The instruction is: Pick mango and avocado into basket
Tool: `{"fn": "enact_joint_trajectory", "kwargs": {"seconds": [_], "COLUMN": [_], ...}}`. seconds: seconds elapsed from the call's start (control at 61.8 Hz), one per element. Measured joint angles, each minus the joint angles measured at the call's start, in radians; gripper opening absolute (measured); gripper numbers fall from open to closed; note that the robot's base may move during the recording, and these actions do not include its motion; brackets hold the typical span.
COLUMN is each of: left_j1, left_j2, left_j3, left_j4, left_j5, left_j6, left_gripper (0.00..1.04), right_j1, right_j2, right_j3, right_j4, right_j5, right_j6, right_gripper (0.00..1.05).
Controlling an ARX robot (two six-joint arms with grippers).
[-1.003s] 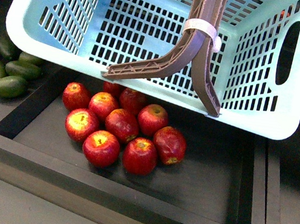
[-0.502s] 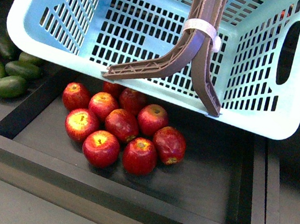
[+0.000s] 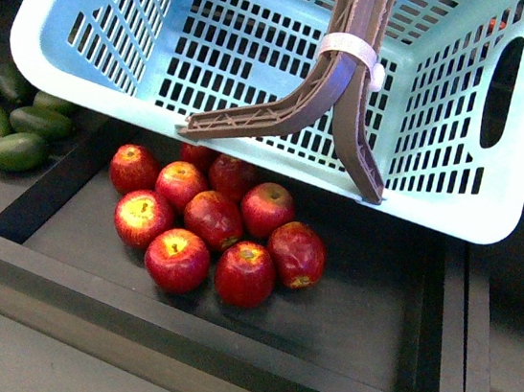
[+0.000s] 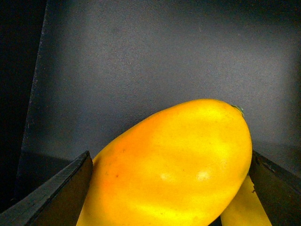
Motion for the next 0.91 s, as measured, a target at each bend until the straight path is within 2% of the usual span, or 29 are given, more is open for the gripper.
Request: {"fn": "enact_joint_trajectory", "kwargs": {"seconds": [0.372,0.906], "left_j1": [0.0,0.0], "left_j2": [0.0,0.0], "left_j3": [0.0,0.0], "left_j4": [0.0,0.0], "left_j5": [0.0,0.0], "left_j6": [0.0,0.0], "left_gripper": [0.05,0.05], "right_j1": [-0.011,0.006], "right_j2": [0.05,0.064], "right_j3": [0.055,0.097], "right_j4": [-0.01,-0.029], "right_j5": [0.051,0.056], "right_j6": [0.057,0.115], "right_gripper": [0.97,0.97]}}
